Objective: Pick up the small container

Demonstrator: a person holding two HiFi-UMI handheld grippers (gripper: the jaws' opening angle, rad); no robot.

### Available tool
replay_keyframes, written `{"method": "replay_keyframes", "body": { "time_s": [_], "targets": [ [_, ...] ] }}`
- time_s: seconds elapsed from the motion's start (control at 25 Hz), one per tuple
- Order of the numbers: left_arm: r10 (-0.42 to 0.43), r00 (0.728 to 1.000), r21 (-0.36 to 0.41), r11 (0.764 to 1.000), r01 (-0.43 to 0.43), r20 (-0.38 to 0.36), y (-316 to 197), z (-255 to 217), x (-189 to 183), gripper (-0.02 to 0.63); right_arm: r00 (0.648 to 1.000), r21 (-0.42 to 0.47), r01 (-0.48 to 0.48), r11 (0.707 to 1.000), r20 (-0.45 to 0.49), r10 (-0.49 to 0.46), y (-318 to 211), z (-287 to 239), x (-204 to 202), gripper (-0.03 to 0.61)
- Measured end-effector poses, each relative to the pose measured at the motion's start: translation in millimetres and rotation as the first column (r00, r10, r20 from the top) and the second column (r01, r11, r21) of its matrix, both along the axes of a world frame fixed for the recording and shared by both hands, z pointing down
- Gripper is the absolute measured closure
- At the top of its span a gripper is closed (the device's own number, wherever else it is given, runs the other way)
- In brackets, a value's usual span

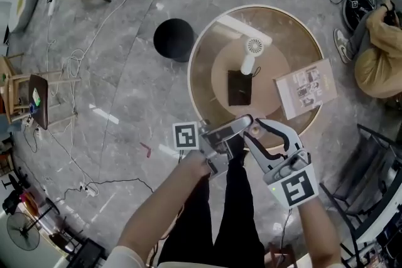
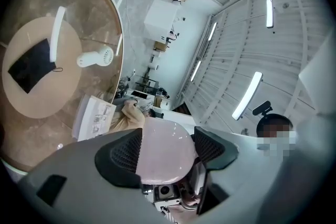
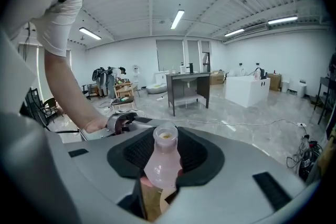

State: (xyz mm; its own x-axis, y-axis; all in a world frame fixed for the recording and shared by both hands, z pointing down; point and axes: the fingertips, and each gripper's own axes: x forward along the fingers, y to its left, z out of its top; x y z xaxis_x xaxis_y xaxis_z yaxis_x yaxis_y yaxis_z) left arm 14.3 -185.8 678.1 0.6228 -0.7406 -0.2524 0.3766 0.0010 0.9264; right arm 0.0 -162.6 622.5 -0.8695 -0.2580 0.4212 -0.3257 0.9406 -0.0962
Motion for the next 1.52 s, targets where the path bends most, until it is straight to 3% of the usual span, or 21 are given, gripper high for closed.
{"method": "replay_keyframes", "body": {
  "time_s": [0.2,0.64,1.52],
  "targets": [
    [0.017,1.000,0.003,1.000,-0.017,0.004,-0.9,-74.3,-4.1,0.290,0.999,0.024,0.037,0.999,-0.036,-0.036,2.7,-67.0,-1.9,0.428],
    [0.088,0.996,0.036,0.995,-0.089,0.012,16.5,-215.1,3.5,0.290,0.997,0.056,-0.071,0.996,0.031,0.069,17.9,-210.1,3.7,0.428],
    [0.230,0.973,0.046,0.972,-0.229,-0.008,103.2,-373.3,31.1,0.291,0.976,0.083,-0.217,0.973,0.042,0.214,101.5,-368.1,27.5,0.428]
  ]
}}
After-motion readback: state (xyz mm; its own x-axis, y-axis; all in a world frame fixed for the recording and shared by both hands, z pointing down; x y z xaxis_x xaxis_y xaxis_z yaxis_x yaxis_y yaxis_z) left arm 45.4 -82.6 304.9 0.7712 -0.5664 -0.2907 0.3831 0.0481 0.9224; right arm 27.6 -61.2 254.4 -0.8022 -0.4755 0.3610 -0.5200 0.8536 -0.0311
